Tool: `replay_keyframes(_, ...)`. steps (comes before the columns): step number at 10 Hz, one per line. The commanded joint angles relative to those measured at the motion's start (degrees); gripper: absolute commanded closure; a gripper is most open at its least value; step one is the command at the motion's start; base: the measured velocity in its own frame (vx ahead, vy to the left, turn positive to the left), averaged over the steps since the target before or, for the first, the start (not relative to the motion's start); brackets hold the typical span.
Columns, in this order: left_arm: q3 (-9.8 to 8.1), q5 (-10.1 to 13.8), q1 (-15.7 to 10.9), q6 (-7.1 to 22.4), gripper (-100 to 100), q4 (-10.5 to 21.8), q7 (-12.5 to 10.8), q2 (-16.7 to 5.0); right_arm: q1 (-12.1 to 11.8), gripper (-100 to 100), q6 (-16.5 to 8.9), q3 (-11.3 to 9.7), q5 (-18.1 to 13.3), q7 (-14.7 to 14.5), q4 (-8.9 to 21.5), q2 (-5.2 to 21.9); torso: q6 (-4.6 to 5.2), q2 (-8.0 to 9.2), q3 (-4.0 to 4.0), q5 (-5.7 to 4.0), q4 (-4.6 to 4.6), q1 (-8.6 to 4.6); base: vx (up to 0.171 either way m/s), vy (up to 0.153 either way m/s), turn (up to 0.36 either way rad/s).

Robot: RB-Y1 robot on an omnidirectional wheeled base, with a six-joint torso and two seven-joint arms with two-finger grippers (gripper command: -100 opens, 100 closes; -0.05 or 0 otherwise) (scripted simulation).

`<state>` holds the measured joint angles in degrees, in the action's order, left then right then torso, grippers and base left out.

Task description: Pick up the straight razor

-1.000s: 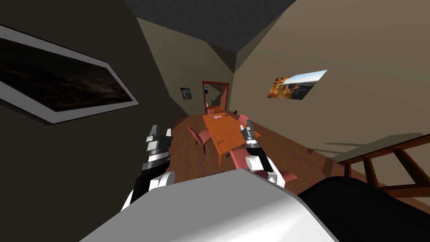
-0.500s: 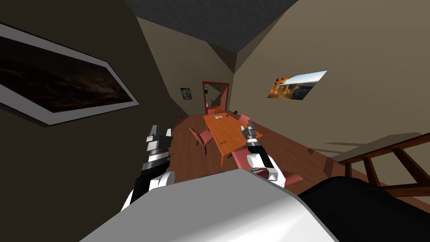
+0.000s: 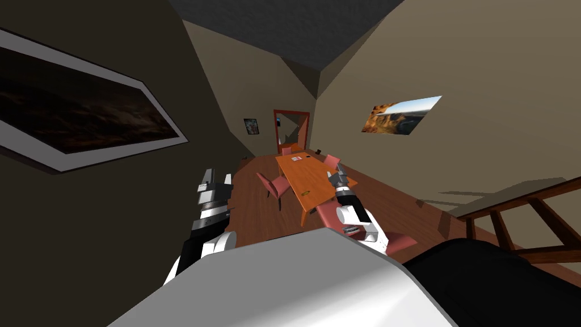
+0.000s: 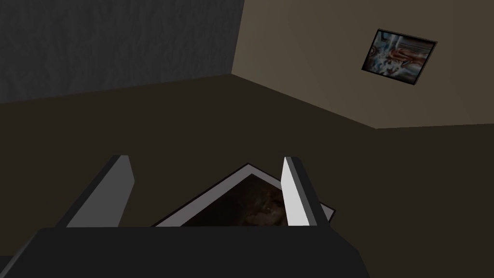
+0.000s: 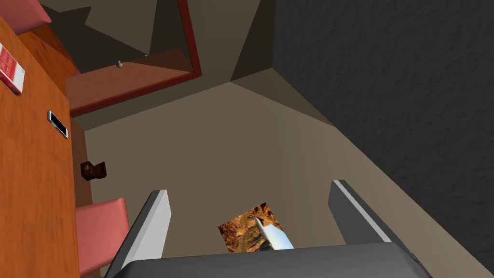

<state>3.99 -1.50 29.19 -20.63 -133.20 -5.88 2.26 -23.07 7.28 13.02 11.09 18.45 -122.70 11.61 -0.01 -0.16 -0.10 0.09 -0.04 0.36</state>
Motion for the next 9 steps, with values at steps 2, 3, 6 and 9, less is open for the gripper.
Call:
replay_keyframes(2,0.0,0.0,0.0,0.0,0,0.0,0.0,0.0,0.92,-100,-3.06,1.53,0.84,3.92,1.2,0.05,0.0,-0.09,-0.05,0.0,-0.02,0.04,0.059,0.097,-0.024)
replay_keyframes(3,0.0,0.0,0.0,0.0,0,0.0,0.0,0.0,1.8,-100,-5.15,2.99,1.58,5.65,2.41,0.13,0.0,-0.05,-0.03,-0.01,-0.02,-0.05,0.043,0.079,-0.03)
replay_keyframes(6,0.0,0.0,0.0,0.0,0,0.0,0.0,0.0,2.72,-100,-8.6,4.47,2.28,10.15,3.71,0.18,0.01,-0.08,-0.04,-0.01,-0.01,-0.03,0.053,0.088,-0.028)
replay_keyframes(9,0.0,0.0,0.0,0.0,0,0.0,0.0,0.0,4.73,-100,-14.11,7.51,3.48,14.98,6.63,0.19,0.0,-0.05,-0.03,-0.02,-0.02,-0.1,0.057,0.083,-0.033)
